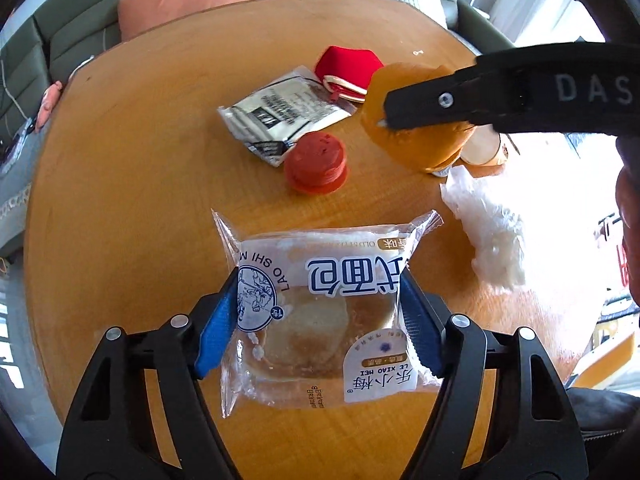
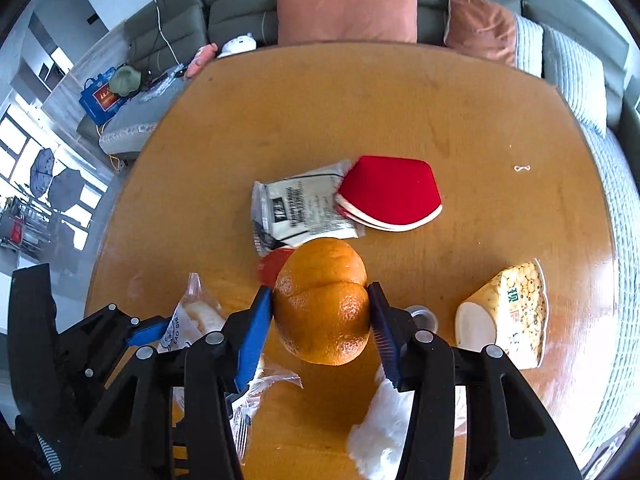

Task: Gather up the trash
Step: 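Carry the bread packet and orange over the black bin with both tools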

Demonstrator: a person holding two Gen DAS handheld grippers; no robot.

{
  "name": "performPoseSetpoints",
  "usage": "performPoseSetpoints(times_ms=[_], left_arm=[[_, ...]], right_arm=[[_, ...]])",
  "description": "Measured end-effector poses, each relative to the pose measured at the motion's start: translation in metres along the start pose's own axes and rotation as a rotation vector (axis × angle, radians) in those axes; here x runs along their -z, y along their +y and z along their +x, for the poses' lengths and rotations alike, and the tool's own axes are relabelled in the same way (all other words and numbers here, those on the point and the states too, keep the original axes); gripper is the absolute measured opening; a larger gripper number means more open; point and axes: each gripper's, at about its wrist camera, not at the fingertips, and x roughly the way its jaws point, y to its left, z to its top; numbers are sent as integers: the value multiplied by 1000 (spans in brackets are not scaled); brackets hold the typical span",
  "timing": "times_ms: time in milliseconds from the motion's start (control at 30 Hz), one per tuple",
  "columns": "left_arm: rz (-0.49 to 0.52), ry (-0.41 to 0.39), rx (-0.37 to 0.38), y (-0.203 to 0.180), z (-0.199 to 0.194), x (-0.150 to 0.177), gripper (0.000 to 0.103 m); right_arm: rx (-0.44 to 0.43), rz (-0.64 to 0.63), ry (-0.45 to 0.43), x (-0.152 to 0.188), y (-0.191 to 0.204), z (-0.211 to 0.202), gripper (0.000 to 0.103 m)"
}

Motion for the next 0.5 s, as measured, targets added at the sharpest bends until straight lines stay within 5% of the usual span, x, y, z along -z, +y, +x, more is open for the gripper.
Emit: performPoseSetpoints(times_ms=[500], left_arm=[[-132, -55, -61, 93, -57, 72, 72]], right_arm=[[-63, -130, 3, -5, 135, 12, 51]])
